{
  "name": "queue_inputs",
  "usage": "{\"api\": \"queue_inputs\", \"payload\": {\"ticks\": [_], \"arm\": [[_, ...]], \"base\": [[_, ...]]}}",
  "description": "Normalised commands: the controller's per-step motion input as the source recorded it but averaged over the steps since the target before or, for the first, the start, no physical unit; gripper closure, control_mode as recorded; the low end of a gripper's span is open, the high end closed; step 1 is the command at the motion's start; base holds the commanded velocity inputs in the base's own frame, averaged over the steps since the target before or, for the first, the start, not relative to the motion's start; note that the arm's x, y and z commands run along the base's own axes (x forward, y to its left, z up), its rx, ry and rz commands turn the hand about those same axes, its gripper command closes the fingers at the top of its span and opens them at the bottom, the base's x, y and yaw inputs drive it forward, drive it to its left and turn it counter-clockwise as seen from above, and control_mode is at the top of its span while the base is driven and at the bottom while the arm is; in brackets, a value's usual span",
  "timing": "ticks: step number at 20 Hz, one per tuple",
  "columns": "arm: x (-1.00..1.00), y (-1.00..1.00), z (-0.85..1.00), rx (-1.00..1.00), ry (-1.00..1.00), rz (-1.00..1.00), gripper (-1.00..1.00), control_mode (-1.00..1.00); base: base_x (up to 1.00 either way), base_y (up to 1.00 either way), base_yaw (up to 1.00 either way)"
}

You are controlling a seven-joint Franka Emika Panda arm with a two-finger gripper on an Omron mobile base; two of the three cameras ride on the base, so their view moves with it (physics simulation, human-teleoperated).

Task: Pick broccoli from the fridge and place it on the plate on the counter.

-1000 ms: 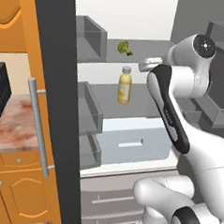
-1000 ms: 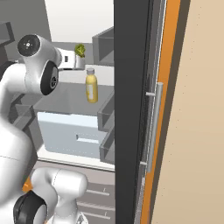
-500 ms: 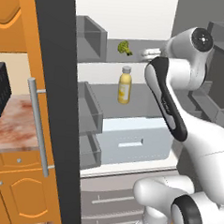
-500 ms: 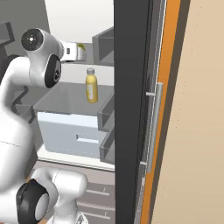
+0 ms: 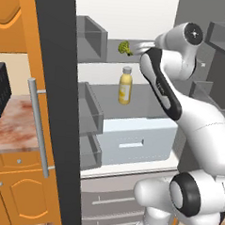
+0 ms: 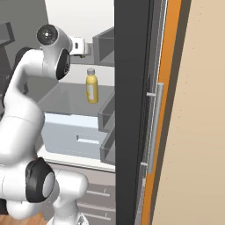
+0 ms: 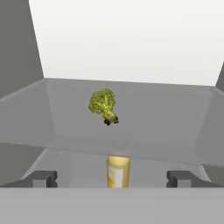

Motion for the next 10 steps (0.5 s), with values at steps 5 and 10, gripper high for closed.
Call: {"api": "queue_inputs", "payload": {"ticks": [5,10], "arm": [[0.4,0.29,0.0,0.0,0.01,0.03,-1.0,-1.0],[0.28,0.12,-0.03,0.0,0.0,0.09,-1.0,-1.0]], "base": [[0.0,0.0,0.0],[0.0,0.0,0.0]]}}
